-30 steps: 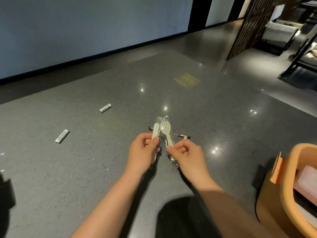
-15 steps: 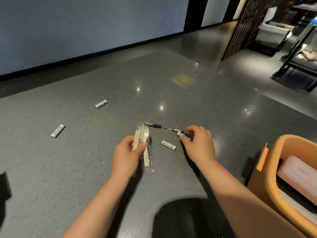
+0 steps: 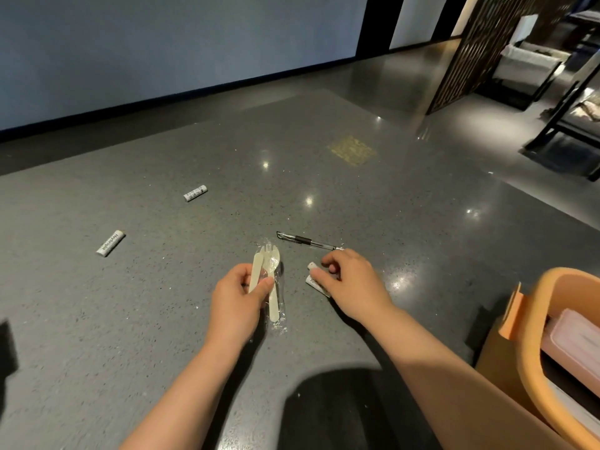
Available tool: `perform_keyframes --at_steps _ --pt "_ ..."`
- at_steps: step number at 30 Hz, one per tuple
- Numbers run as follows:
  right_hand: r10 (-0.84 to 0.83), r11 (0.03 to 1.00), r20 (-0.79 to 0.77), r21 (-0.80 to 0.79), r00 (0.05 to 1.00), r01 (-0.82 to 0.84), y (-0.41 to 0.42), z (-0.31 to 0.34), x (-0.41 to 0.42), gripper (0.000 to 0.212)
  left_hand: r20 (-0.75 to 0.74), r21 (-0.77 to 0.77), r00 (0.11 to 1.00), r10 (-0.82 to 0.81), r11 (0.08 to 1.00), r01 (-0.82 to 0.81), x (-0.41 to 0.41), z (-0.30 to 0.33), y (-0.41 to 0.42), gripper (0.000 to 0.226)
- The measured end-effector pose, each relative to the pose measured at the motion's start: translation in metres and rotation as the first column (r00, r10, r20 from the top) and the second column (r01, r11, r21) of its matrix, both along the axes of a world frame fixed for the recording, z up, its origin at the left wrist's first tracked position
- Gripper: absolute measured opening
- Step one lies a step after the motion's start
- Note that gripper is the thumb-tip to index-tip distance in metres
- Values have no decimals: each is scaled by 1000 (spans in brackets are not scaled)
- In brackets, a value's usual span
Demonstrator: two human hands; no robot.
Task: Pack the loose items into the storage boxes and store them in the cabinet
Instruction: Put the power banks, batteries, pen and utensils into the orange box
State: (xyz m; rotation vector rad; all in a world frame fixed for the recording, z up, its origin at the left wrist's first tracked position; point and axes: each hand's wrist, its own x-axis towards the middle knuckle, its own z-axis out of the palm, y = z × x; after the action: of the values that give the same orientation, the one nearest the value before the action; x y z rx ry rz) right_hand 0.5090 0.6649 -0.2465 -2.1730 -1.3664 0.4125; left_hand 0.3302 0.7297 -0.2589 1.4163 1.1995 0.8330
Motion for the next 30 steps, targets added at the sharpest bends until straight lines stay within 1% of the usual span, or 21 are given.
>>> perform_keyframes --at_steps 2,3,5,7,10,15,17,19,21,23,25,27,30 --pt "76 997 20 -33 997 -75 -1 2 -6 31 2 -5 1000 2 1000 -2 1 1 0 14" --pt "91 995 50 -51 995 -88 -2 3 -9 29 1 -6 1000 0 1000 0 2 2 -1 13" --pt "92 993 129 -85 987 -82 -4 3 -18 25 0 -8 1000 -4 1000 4 1 2 -2 12" --pt "54 994 182 -100 982 -36 -7 4 -25 26 3 -3 1000 -2 1000 2 -1 3 -4 13" --pt "-4 994 179 -107 984 23 -14 4 -35 31 -14 22 1000 -6 1000 6 -7 3 -8 13" --pt "-29 993 135 -113 990 44 -21 4 -44 35 -17 18 1000 -10 1000 10 -13 0 -15 11" --pt "-17 992 140 -118 990 33 -23 3 -43 36 -17 16 1000 -14 1000 14 -13 0 -16 10" --pt "23 995 157 -100 987 -7 -26 4 -40 44 -14 22 1000 -14 1000 14 -13 2 -17 10" --pt "131 990 133 -75 982 -122 -30 5 -33 60 -12 29 1000 -9 1000 10 -13 3 -16 12" --pt "305 949 121 -123 945 -291 -33 8 -24 80 -13 34 1000 -8 999 9 -14 4 -15 12" --pt "400 907 124 -193 908 -374 -34 10 -18 93 -12 32 1000 -7 999 8 -14 4 -16 13" --pt "411 900 114 -208 905 -382 -32 10 -16 93 -11 27 1000 -7 1000 8 -13 4 -17 14" --pt "402 907 108 -184 909 -379 -28 10 -16 87 -14 22 1000 -11 1000 12 -12 4 -17 13"
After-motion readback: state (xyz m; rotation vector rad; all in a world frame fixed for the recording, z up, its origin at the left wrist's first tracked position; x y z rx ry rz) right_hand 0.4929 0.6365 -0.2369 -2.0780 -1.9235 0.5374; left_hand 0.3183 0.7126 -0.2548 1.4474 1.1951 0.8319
